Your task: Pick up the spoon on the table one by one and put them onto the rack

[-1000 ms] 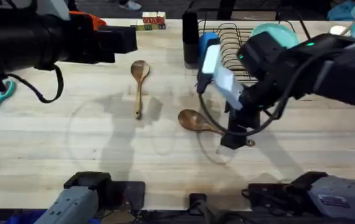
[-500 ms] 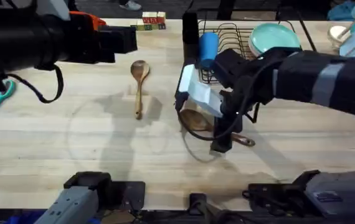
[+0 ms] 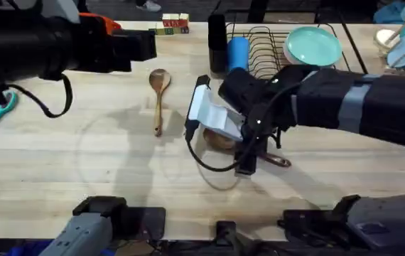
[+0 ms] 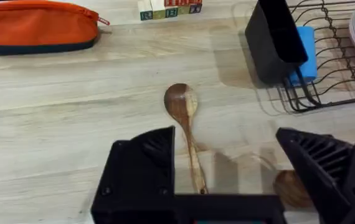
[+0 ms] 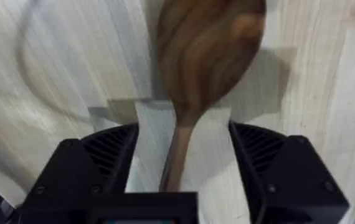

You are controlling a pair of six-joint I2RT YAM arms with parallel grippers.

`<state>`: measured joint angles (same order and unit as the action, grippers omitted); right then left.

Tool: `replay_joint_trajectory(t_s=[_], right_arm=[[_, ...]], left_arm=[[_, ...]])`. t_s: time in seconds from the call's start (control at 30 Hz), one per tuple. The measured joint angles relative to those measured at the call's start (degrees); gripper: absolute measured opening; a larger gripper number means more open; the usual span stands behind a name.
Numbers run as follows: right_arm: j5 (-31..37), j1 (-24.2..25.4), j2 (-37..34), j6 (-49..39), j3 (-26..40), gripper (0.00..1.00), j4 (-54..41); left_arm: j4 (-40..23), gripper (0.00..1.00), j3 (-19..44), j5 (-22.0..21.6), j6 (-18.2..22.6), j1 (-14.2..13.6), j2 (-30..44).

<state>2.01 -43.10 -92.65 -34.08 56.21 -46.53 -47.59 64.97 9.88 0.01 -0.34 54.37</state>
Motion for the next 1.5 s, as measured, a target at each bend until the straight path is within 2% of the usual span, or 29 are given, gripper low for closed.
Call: replay_joint_trajectory(t_s=[0.23,0.27,0.33,0.47,0.57,0.97,1.0,1.17,1.23,1.5], right_arm=[[0.6,-0.7,0.0,2.1,0.0,0.689,-0.1],[0.8,-0.7,0.0,2.8,0.0,0.453,-0.1],[0.9,-0.7,0.0,2.9,0.0,0.37,-0.1],[1.1,-0.7,0.0,2.8,0.0,0.299,-0.1],[1.4,-0.6,0.0,3.2,0.2,0.062,-0.3],[1.2,-0.7,0.0,3.3,0.4,0.034,-2.9],[1.0,-0.7,1.0,3.3,0.4,0.034,-7.1],[0.9,-0.7,6.8,3.3,1.2,0.034,-11.2],[1.2,-0.6,12.1,3.3,3.5,0.032,-12.4],[1.9,3.0,21.0,3.5,6.9,0.032,-13.1]], left_arm=[[0.0,0.993,0.0,0.0,0.0,0.0,0.0],[0.0,0.992,0.0,0.0,0.0,0.0,0.0],[0.0,0.993,0.0,0.0,0.0,0.0,0.0],[0.0,0.993,0.0,0.0,0.0,0.0,0.0],[0.0,0.993,0.0,0.0,0.0,0.0,0.0],[0.0,0.993,0.0,0.0,0.0,0.0,0.0],[0.3,0.994,0.0,0.0,0.0,0.0,0.0],[0.5,0.993,0.0,0.0,0.0,0.0,0.0],[0.8,0.993,0.0,0.0,0.0,0.0,0.0],[1.9,0.993,0.0,0.0,0.0,0.0,0.0]])
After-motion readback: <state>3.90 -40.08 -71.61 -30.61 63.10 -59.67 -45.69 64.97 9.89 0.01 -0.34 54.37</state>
